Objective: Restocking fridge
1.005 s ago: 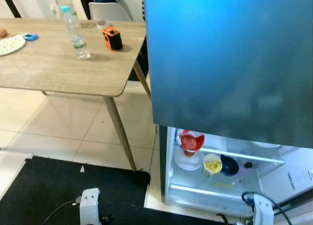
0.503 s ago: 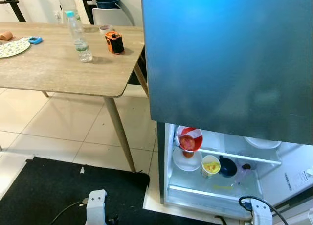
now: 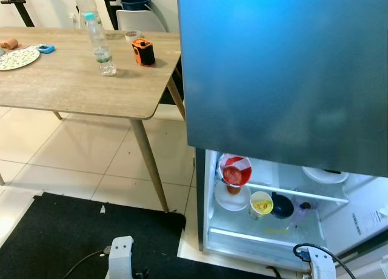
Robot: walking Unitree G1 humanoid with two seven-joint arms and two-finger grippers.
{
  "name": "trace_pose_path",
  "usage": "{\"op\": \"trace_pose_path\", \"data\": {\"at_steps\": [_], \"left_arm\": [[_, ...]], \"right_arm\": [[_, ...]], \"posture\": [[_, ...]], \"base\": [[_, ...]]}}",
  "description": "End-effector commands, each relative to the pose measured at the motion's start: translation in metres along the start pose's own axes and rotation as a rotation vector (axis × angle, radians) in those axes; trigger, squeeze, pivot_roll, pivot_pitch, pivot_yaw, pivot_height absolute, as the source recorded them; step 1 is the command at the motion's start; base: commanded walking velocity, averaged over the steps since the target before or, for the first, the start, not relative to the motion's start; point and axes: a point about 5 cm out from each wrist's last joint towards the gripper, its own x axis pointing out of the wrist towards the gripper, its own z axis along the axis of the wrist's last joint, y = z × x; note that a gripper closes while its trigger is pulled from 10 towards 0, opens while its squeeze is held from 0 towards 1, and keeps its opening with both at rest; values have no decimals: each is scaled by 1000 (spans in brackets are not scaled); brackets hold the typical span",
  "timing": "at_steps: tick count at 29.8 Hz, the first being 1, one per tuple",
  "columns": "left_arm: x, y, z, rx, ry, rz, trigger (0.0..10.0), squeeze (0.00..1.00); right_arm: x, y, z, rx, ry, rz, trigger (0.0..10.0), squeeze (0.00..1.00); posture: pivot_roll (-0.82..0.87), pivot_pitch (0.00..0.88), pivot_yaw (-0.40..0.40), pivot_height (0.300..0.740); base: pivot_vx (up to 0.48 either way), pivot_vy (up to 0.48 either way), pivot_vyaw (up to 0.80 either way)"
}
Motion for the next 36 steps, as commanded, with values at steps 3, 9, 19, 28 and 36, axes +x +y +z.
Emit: {"op": "trace_pose_path", "data": {"at_steps": [3, 9, 19, 28, 36], "left_arm": [[0, -4, -8, -10, 24, -3, 10000, 0], [-1, -4, -9, -9, 27, -4, 10000, 0], [0, -5, -9, -12, 26, -6, 10000, 0], [0, -6, -10, -16, 29, -9, 10000, 0], [0, -7, -11, -17, 29, -10, 10000, 0]], "right_arm": [[-1, -2, -4, -13, 19, -8, 10000, 0], [-1, -2, -6, -16, 27, -9, 10000, 0], [-2, -5, -8, -41, 40, -20, 10000, 0], [-2, -6, -9, -48, 38, -18, 10000, 0], [-2, -6, -9, -51, 44, -9, 10000, 0]], "posture": [[-10, 0, 6, 740], [-9, 3, 7, 740], [-11, 4, 6, 740], [-13, 6, 2, 740], [-13, 5, 2, 740]], "base": [[-309, 0, 0], [-317, 0, 0], [-324, 0, 0], [-72, 0, 0], [-81, 0, -95]]}}
